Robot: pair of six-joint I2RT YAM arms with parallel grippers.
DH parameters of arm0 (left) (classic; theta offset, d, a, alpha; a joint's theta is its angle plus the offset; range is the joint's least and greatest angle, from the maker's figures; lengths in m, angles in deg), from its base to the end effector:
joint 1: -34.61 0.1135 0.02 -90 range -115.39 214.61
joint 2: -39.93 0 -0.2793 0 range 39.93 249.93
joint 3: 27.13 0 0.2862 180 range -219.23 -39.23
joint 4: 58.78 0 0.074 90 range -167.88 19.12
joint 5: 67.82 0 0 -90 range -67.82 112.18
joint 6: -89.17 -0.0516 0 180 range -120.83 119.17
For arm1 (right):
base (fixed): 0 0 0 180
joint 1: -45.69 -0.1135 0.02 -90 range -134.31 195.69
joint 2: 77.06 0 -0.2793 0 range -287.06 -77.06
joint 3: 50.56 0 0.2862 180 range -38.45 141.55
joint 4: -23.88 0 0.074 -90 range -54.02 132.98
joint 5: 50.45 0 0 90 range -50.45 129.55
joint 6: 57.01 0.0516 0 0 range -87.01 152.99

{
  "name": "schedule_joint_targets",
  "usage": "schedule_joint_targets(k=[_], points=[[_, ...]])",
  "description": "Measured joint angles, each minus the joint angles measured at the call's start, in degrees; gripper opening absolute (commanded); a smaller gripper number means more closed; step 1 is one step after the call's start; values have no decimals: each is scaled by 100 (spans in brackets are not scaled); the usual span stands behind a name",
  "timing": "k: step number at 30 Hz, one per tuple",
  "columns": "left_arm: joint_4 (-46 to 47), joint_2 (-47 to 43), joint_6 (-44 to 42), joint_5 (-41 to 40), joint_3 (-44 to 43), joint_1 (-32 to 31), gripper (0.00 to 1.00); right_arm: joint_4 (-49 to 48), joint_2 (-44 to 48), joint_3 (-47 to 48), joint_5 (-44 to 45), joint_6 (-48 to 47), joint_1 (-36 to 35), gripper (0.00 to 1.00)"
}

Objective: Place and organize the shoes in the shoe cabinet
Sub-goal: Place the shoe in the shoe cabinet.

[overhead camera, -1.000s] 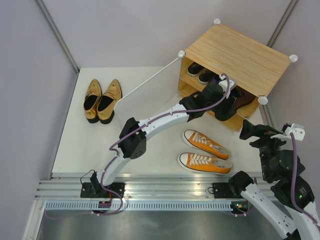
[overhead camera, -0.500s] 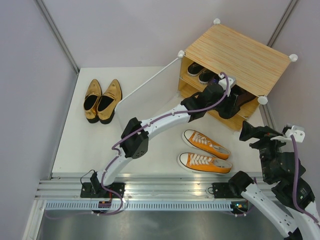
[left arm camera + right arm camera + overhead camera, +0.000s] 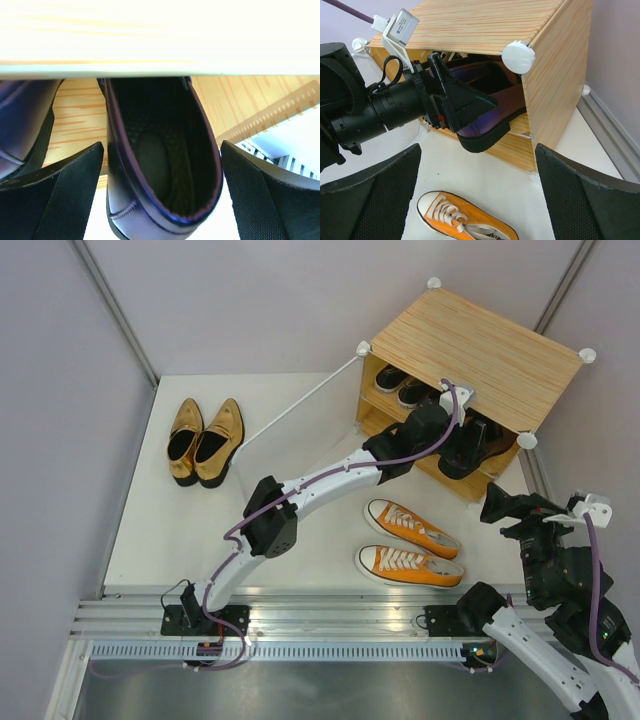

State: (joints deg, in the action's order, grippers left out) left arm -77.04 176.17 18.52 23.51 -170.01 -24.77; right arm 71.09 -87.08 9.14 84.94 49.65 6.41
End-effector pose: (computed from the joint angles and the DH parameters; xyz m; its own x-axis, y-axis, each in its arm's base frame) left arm 0.3194 -0.5419 0.3145 -0.3857 0.0013 -0.9226 0.7887 0.5194 -0.3290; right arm 0.0544 -0.0029 0.3851 0.0623 0.3111 -0.9483 0.0919 0.9444 0.3158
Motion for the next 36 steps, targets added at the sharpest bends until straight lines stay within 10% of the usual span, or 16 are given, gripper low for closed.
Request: schedule_joint_targets(k=[24, 29, 36], points=[[-52, -1488, 0, 44, 909, -2, 99, -9, -7, -28, 162, 11, -74, 98], [122, -2455, -11, 33, 2070, -11, 99, -28, -247, 35, 142, 125, -74, 68], [341, -3731, -131, 20, 3932, -22, 59, -46, -876, 254, 109, 352, -74, 60]])
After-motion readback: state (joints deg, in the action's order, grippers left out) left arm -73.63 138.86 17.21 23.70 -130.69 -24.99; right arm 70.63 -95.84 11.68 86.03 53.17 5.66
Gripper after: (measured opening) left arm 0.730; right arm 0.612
